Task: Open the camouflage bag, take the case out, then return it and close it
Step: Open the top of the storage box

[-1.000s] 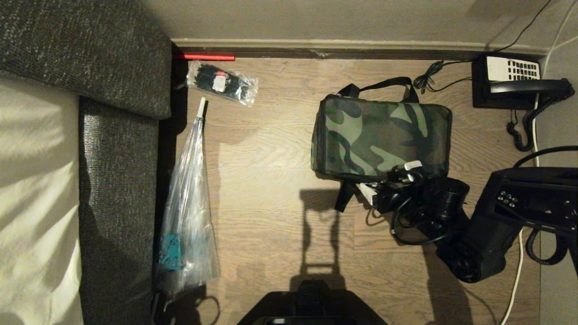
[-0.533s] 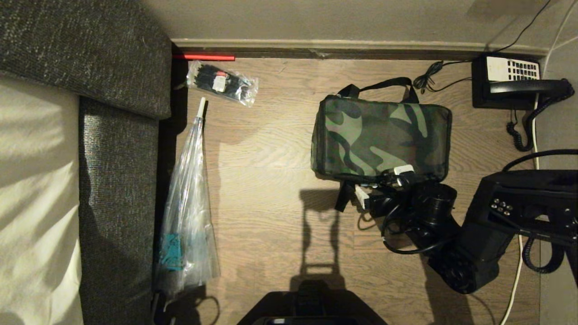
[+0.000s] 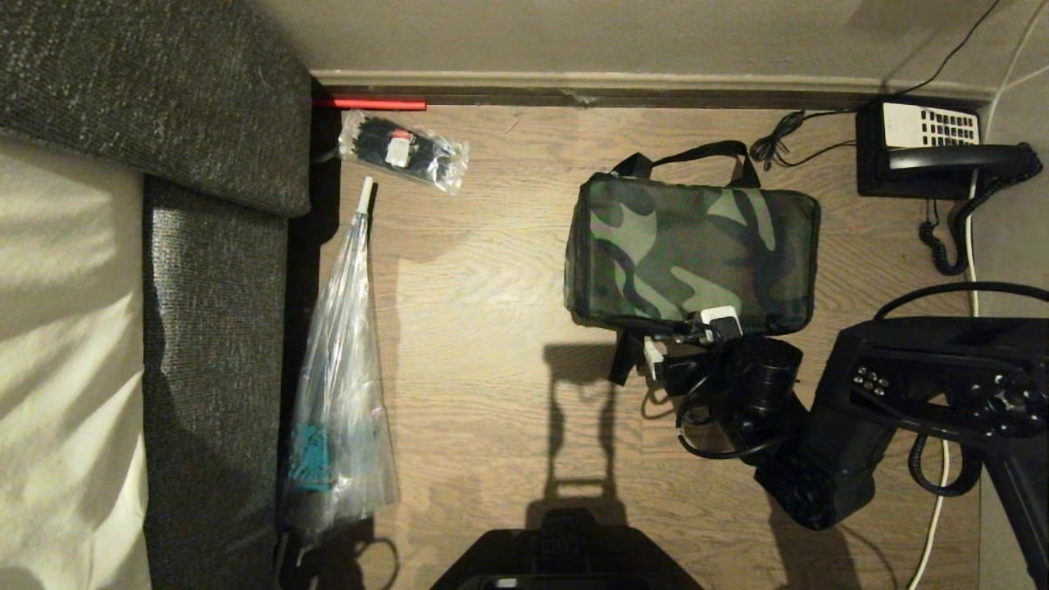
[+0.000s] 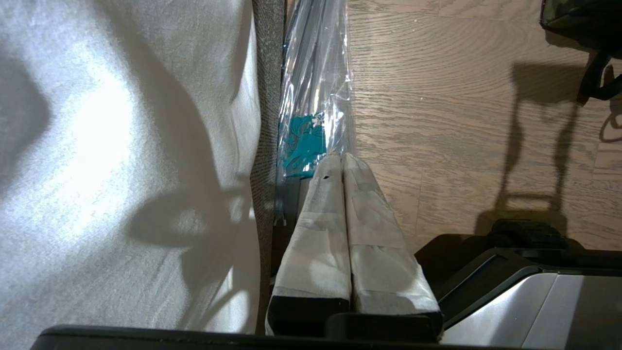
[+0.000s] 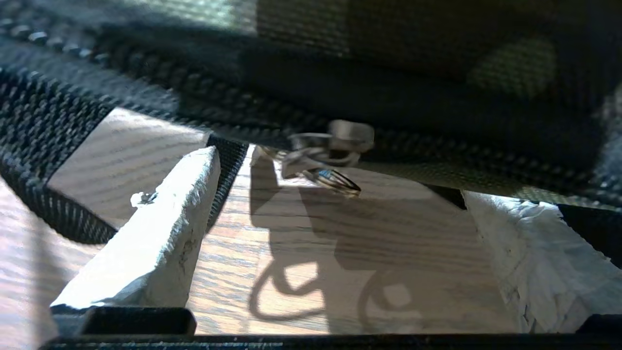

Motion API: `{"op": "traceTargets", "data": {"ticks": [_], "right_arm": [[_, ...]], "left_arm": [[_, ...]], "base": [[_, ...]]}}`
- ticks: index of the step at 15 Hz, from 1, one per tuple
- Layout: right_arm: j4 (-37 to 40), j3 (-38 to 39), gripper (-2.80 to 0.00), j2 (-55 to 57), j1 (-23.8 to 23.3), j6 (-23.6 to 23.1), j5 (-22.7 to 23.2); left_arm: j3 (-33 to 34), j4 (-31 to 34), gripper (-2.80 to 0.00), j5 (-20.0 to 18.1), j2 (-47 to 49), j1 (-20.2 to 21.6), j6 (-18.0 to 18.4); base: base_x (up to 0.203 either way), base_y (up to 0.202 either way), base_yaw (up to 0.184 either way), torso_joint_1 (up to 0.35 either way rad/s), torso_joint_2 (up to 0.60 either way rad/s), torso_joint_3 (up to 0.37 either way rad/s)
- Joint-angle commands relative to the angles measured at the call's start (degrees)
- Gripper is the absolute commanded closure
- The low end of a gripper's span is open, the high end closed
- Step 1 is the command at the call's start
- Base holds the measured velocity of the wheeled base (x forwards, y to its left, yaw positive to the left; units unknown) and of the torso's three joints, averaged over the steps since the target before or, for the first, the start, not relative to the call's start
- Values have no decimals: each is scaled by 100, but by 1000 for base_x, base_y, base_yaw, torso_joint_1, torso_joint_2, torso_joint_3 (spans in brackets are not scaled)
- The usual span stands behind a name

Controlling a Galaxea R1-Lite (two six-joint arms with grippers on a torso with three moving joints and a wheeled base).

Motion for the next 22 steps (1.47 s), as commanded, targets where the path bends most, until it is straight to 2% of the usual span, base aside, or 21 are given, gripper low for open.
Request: {"op": "traceTargets", "data": {"ticks": [1,2,3,13,22], "right_arm": [[-48,-18,-280,-1,-4,221,-5],[-48,-20,-280,0,0,260,-5],[-48,-55,0,-1,0,268,3],[-48,-160,0,35,5,258,32],[-48,258,0,-614,0,188,156]], "left_arm": [[9,-1,0,4,0,1,0],[9,-1,0,4,0,1,0],[9,-1,0,4,0,1,0],[9,-1,0,4,0,1,0],[9,-1,0,4,0,1,0]], "base": [[0,0,0,0,0,0],[0,0,0,0,0,0],[0,0,0,0,0,0],[0,0,0,0,0,0],[0,0,0,0,0,0]]}}
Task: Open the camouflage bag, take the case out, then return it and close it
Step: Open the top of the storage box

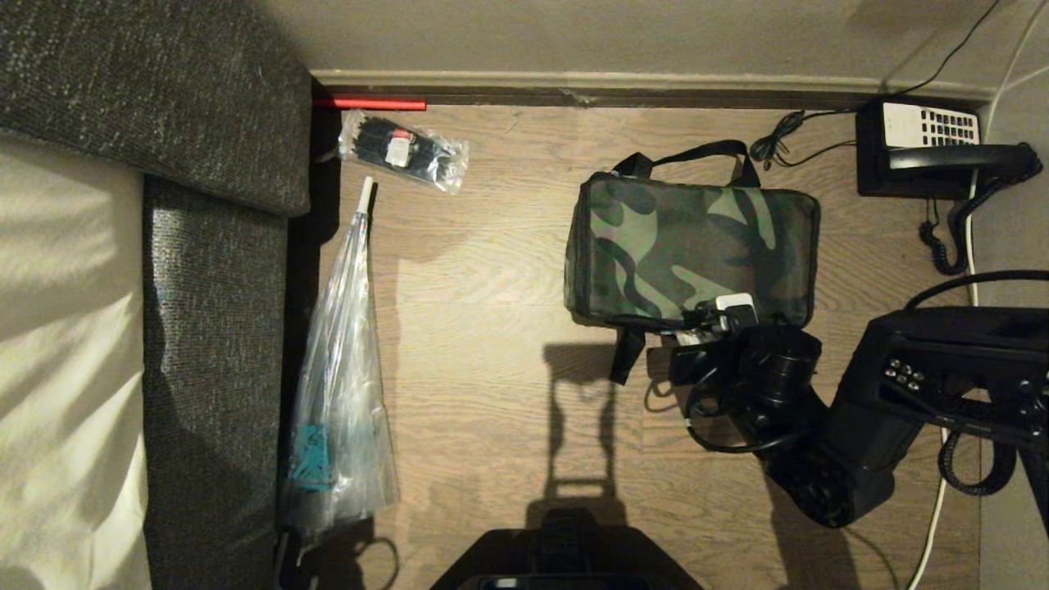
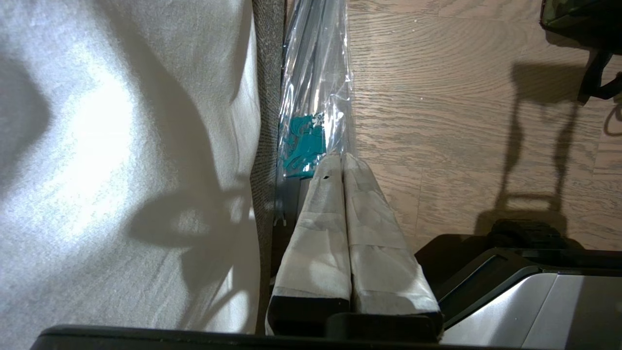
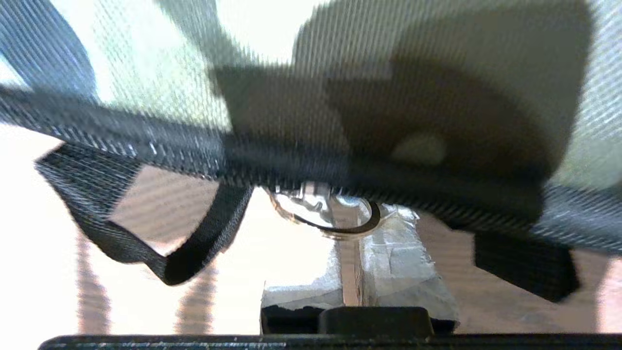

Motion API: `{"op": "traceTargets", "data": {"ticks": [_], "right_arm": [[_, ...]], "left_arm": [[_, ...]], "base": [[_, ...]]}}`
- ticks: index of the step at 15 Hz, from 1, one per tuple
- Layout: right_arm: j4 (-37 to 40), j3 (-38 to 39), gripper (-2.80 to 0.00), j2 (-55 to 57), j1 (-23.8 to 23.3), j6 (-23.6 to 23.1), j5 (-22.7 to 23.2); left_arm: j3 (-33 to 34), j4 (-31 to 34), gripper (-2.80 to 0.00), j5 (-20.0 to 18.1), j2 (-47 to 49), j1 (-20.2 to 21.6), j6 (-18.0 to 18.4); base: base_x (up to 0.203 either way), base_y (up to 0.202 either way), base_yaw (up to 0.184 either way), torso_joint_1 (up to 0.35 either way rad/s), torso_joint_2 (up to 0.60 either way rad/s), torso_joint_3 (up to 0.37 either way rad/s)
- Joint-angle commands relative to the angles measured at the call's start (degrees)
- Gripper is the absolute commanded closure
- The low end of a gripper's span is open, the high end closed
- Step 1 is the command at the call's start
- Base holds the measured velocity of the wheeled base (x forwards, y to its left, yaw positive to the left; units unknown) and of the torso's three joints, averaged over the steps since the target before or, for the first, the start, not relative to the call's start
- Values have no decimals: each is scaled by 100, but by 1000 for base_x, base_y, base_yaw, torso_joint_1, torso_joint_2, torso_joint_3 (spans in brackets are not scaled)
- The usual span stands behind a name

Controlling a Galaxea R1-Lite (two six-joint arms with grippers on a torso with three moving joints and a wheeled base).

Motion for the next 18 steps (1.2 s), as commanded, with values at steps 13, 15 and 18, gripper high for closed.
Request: {"op": "traceTargets", "data": {"ticks": [13,15,18], "right_arm": [[-51,920,0,-514,3,-172,85],[-51,960,0,-571,3,-172,84],[-51,956,0,-584,0,-178,74]], "left_arm": [[9,1,0,3,0,1,-2],[9,1,0,3,0,1,-2],[9,1,0,3,0,1,-2]], "base": [[0,0,0,0,0,0],[0,0,0,0,0,0],[0,0,0,0,0,0]]}}
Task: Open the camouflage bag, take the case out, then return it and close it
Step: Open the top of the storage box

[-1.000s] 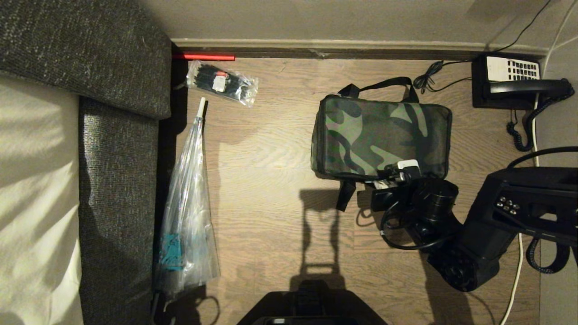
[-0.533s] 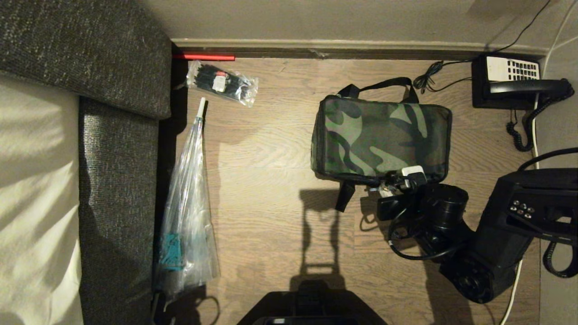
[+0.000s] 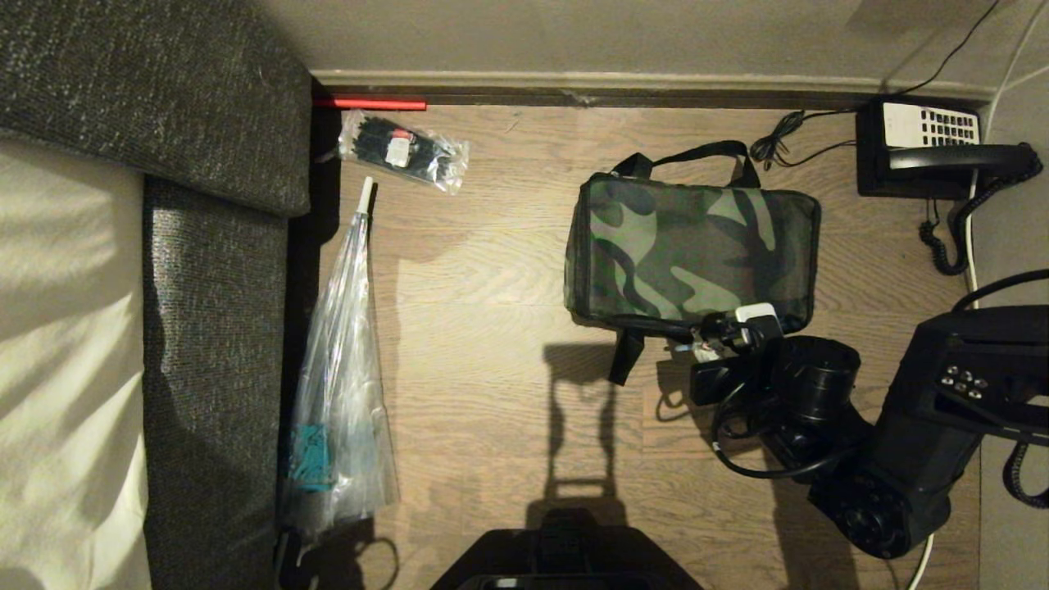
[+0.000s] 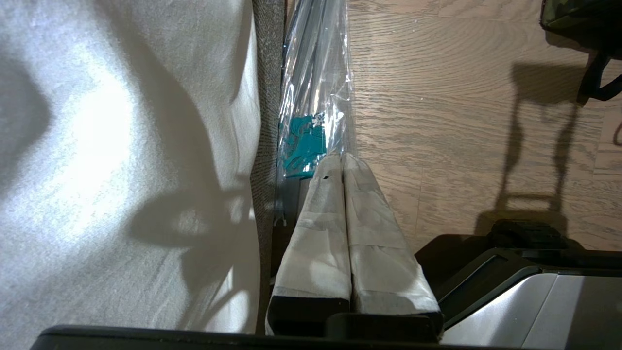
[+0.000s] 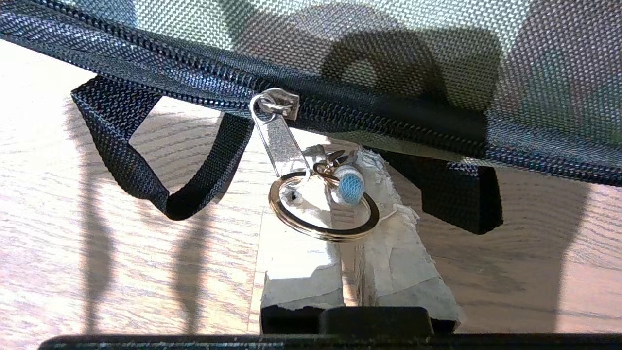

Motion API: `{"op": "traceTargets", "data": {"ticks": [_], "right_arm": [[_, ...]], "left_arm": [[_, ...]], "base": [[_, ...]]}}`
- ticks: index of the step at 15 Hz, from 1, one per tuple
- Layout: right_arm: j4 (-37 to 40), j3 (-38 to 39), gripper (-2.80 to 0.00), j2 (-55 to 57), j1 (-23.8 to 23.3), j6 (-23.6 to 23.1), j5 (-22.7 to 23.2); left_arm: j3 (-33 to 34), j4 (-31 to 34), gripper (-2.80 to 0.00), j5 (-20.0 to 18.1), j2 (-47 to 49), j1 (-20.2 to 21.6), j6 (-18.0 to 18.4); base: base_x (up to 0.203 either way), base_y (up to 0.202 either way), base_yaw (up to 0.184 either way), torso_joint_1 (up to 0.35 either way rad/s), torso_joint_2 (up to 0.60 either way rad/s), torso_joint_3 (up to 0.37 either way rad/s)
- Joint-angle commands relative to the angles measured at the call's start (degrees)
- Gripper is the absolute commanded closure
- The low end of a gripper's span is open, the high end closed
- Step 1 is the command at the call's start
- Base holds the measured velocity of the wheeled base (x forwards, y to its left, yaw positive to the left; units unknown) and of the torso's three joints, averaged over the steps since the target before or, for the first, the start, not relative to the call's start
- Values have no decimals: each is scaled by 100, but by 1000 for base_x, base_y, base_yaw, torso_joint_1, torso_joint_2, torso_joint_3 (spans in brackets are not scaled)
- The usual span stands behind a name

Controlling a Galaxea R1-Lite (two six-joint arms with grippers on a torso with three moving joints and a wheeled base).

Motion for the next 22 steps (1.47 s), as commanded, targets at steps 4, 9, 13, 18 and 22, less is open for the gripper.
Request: {"op": "traceTargets", "data": {"ticks": [4,9,13,18,22], "right_arm": [[-48,69,0,-93,-47,-22,-3],[19,151,0,-280,-177,-22,-2],[318,297,0,-459,-252,-49,6],[360,403,0,-556,-331,-58,5],[485,477,0,-613,-428,-75,6]], "left_arm": [[9,2,0,2,0,-2,2],[9,2,0,2,0,-2,2],[9,2,0,2,0,-2,2],[9,2,0,2,0,-2,2],[9,2,0,2,0,-2,2]], "base": [[0,0,0,0,0,0],[0,0,0,0,0,0],[0,0,0,0,0,0],[0,0,0,0,0,0],[0,0,0,0,0,0]]}}
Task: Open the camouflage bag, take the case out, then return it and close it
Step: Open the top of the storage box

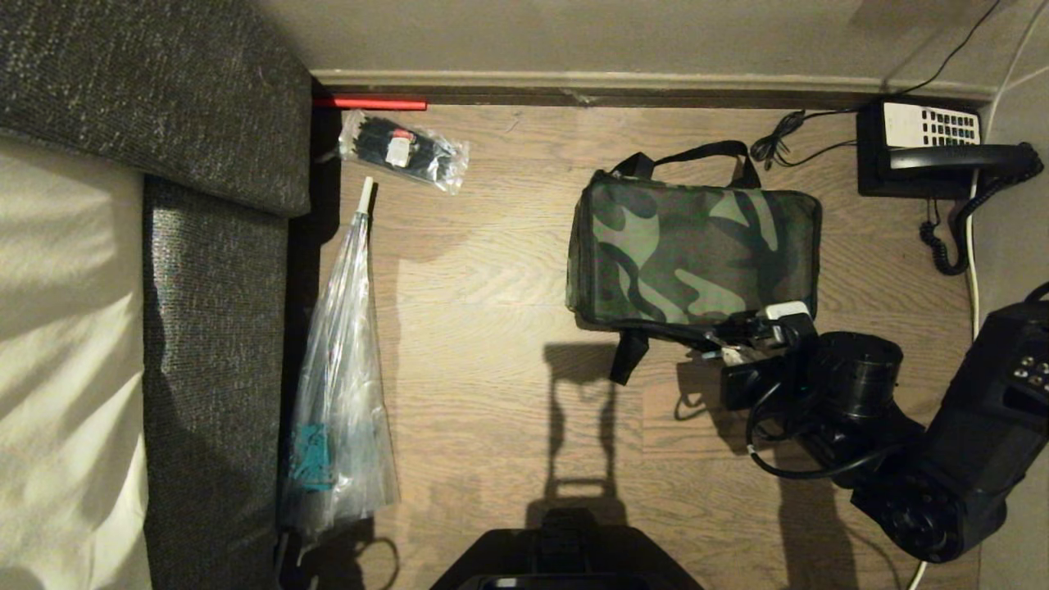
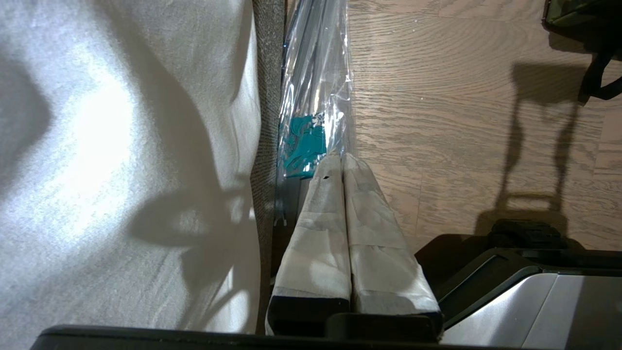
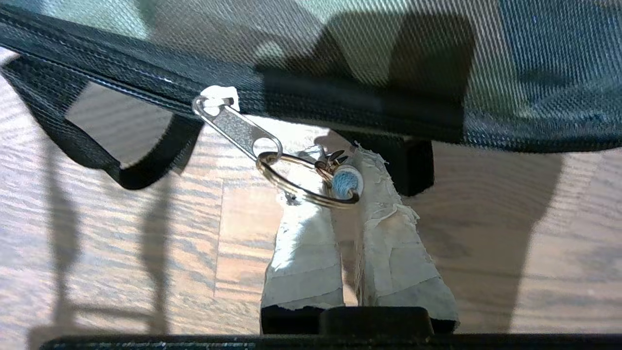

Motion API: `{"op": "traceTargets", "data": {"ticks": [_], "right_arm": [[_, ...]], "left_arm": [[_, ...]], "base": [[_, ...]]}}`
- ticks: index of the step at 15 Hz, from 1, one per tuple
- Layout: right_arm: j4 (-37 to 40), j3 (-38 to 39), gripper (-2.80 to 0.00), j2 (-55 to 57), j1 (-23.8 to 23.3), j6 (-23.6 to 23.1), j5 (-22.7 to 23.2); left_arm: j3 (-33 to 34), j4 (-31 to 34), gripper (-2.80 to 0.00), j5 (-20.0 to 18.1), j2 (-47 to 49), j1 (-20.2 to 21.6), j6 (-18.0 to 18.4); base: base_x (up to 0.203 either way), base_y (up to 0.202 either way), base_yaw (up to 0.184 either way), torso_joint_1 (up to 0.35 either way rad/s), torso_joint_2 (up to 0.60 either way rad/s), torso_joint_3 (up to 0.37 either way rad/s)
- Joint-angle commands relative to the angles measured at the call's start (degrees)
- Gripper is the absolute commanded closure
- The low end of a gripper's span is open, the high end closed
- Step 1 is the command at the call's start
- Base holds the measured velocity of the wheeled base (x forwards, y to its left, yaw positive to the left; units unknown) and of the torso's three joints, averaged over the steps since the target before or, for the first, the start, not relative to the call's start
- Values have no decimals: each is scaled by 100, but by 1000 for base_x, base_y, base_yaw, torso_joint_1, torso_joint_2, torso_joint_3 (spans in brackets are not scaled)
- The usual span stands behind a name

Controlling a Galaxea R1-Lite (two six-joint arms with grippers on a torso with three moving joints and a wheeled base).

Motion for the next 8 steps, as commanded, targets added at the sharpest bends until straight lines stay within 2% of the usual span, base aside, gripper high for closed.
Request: {"op": "traceTargets", "data": {"ticks": [1,8], "right_arm": [[-32,23,0,-56,-36,-11,-13],[83,82,0,-118,-192,-114,-5]], "left_arm": [[9,-1,0,2,0,1,2],[2,-1,0,2,0,1,2]], "base": [[0,0,0,0,0,0],[0,0,0,0,0,0]]}}
